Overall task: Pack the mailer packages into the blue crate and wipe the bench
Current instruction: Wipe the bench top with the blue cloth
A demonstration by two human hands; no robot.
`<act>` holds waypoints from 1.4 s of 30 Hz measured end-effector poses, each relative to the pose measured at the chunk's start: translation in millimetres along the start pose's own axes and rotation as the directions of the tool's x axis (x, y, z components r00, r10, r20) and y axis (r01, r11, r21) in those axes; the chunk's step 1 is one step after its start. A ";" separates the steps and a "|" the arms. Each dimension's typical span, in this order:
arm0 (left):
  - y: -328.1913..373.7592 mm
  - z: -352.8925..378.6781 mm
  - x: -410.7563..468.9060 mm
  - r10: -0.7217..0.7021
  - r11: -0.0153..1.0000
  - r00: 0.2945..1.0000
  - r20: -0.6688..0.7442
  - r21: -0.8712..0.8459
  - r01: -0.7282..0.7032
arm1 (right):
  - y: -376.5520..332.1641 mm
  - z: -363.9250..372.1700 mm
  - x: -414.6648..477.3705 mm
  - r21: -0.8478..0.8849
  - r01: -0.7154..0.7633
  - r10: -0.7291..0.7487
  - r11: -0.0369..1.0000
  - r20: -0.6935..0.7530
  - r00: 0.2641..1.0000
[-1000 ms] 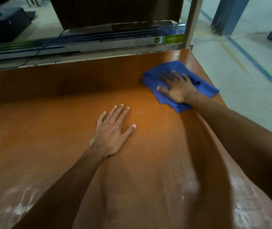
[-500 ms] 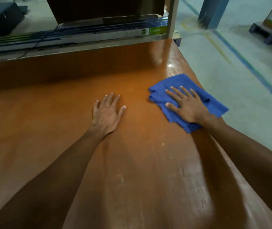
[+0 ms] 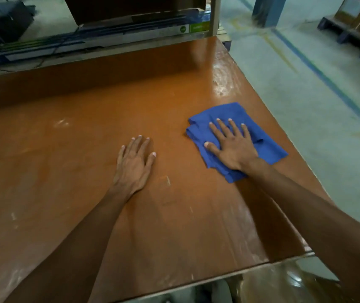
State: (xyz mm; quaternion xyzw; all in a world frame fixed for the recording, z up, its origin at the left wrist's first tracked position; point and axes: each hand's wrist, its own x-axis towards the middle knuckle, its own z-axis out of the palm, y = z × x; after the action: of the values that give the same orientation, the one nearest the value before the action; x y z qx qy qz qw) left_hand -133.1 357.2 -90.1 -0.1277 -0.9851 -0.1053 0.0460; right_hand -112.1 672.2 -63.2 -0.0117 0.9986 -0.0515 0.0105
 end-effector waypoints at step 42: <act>87.6 -33.0 -134.6 0.444 0.873 0.887 0.126 -0.283 -0.397 | -66.4 -26.5 -235.4 0.055 -0.213 0.216 0.976 -0.071 0.974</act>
State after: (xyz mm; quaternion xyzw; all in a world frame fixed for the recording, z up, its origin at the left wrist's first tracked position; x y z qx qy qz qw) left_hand 21.5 400.2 -56.7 -0.3535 -0.9122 -0.2030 -0.0410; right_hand 124.1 614.6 -25.4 0.0984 0.9922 -0.0739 -0.0218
